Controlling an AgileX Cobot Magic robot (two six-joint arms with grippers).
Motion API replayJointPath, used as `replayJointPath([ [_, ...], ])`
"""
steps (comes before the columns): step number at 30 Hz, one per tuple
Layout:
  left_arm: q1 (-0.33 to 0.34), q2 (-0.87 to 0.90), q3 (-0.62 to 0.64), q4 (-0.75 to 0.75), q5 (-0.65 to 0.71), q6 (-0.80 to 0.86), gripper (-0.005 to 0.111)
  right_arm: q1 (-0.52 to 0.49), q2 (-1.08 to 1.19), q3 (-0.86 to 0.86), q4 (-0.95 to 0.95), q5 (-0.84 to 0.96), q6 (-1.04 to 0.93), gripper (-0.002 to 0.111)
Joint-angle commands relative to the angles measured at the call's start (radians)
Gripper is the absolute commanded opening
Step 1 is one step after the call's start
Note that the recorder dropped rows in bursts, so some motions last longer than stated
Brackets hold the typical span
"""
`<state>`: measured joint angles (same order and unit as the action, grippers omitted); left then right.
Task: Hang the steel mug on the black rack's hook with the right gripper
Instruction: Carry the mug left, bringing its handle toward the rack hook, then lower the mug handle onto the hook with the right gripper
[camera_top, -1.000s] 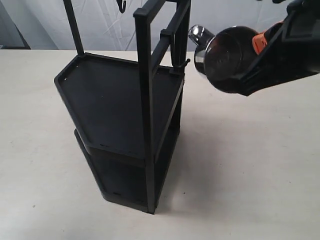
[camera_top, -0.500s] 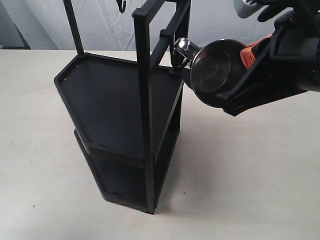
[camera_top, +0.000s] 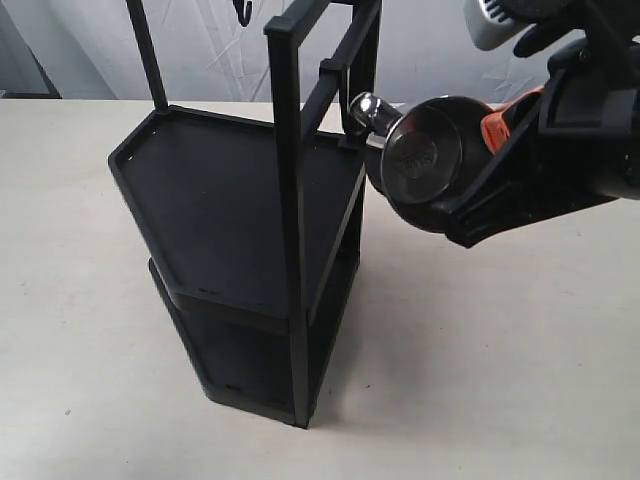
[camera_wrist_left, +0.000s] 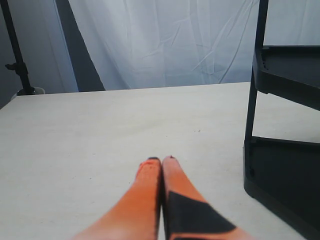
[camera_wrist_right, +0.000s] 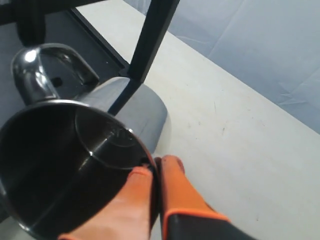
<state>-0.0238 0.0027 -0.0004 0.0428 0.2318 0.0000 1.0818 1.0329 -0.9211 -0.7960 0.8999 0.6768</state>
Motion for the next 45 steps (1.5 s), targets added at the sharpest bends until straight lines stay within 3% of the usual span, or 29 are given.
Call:
replayJointPath([
  [1,0.002,-0.003,0.0,0.003,0.0,0.0,0.002,0.042,-0.01,-0.001,-0.011,0.02,0.009,-0.001],
  [14,0.002,-0.003,0.0,0.003,0.0,0.0,0.002,0.078,0.127,-0.001,-0.007,0.068,0.039,-0.001],
  [45,0.002,-0.003,0.0,0.003,0.0,0.0,0.002,0.078,0.129,-0.001,0.11,0.05,0.057,-0.001],
])
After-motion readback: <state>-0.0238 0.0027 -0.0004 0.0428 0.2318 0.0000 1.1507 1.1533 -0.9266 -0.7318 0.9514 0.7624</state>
